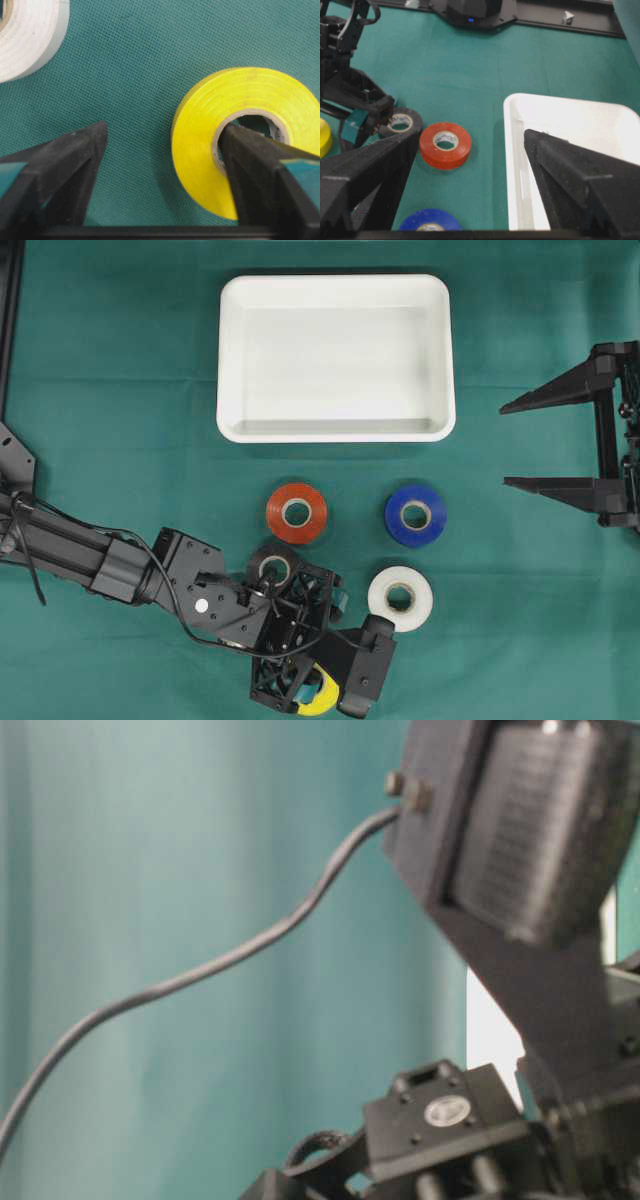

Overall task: Pick up the tape from a random location and place it into the white case.
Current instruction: 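Close the left gripper on the yellow tape roll and lift it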

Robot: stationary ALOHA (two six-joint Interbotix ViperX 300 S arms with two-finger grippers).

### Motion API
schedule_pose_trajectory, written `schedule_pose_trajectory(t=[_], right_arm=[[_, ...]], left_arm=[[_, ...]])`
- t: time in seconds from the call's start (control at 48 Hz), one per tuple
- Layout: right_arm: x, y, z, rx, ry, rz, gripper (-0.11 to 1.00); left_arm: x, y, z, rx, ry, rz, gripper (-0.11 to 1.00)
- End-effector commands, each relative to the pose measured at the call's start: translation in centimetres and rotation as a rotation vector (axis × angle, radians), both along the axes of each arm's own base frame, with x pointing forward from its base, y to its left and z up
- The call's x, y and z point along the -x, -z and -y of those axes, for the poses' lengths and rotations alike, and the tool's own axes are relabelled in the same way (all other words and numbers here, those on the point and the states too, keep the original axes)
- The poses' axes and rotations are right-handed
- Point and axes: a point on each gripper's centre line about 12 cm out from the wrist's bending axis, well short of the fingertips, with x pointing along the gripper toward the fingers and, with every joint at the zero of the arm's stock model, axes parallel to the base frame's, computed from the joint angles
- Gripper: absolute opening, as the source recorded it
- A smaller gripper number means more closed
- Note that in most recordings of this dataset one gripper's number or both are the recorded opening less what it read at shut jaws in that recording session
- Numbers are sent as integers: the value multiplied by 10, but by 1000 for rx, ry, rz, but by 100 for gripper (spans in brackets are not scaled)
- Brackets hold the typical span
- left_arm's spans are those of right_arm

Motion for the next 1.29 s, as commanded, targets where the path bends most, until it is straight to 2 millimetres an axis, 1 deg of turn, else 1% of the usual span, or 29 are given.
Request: schedule_pose_trajectory(t=[0.0,0.125,0.167,0.187,0.521,0.604,0.708,0.792,0.875,1.104,1.271], right_arm=[[-3,-7,0,-1,2,17,90],[-3,-7,0,0,1,15,90],[-3,-7,0,-1,0,15,90],[-2,-7,0,-1,0,17,90],[-3,-7,0,-3,0,17,90],[-3,-7,0,-4,2,17,90],[-3,-7,0,-3,2,15,90],[-3,-7,0,-4,1,12,90],[-3,-8,0,-6,1,15,90],[-3,-7,0,-4,2,14,90],[-3,-8,0,-3,2,17,90]], left_arm=[[-4,-15,2,14,-2,36,72],[-3,-20,4,20,-2,43,37],[-3,-21,4,21,-1,46,27],[-3,-21,5,21,1,45,23],[-2,-24,6,25,1,51,23],[-2,-26,7,29,1,55,23],[-1,-34,10,36,5,68,23],[0,-46,12,45,9,90,23],[2,-63,12,54,10,109,23],[8,-120,10,85,9,187,23],[13,-152,7,85,10,194,23]])
